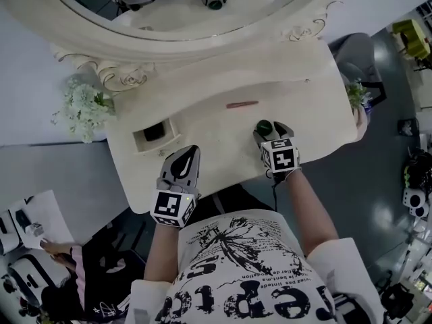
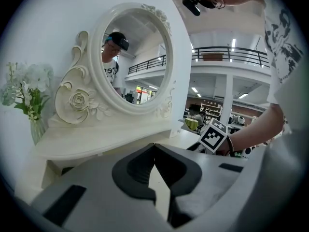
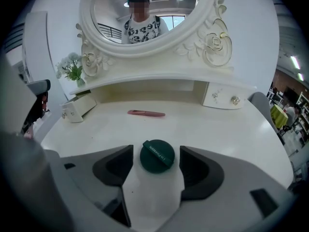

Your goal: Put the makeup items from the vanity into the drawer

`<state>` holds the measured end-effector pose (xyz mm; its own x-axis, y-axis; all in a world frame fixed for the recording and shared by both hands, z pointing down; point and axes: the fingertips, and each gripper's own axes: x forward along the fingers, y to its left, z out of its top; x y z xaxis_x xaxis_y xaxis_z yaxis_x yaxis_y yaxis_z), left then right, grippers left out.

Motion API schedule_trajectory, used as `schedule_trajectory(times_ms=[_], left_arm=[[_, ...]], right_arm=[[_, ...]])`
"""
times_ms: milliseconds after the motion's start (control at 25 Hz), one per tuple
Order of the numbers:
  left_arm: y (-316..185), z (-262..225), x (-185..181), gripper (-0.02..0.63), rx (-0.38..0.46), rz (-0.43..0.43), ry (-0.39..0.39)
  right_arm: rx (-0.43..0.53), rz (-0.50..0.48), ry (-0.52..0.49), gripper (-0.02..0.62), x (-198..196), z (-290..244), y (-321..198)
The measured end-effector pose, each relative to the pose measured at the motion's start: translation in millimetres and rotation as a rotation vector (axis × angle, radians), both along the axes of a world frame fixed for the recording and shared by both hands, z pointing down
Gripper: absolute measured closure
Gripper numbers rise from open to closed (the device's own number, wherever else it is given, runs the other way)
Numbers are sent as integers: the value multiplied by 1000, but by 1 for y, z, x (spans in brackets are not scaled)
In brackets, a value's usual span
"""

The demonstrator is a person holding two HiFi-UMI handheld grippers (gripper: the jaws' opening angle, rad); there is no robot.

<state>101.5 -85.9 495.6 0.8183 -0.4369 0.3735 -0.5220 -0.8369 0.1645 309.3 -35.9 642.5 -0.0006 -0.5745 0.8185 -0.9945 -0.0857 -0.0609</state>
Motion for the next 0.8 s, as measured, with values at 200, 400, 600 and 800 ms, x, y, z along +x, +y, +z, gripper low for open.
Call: schedule_trajectory(times_ms=[200, 400, 600, 800], left_arm=[[5, 2, -5, 586, -5, -20, -10], [7, 1, -18, 586, -5, -36, -11], [-2, -8, -36, 587, 12, -56, 4], [-17, -20, -61, 586, 38, -84, 20]], right_arm=[[-17, -9, 9, 372, -1, 7, 1], [-51, -17, 37, 532, 0, 6, 4], [-19, -29, 40, 534, -15, -10, -5], [50, -78, 29, 534, -52, -41, -37]])
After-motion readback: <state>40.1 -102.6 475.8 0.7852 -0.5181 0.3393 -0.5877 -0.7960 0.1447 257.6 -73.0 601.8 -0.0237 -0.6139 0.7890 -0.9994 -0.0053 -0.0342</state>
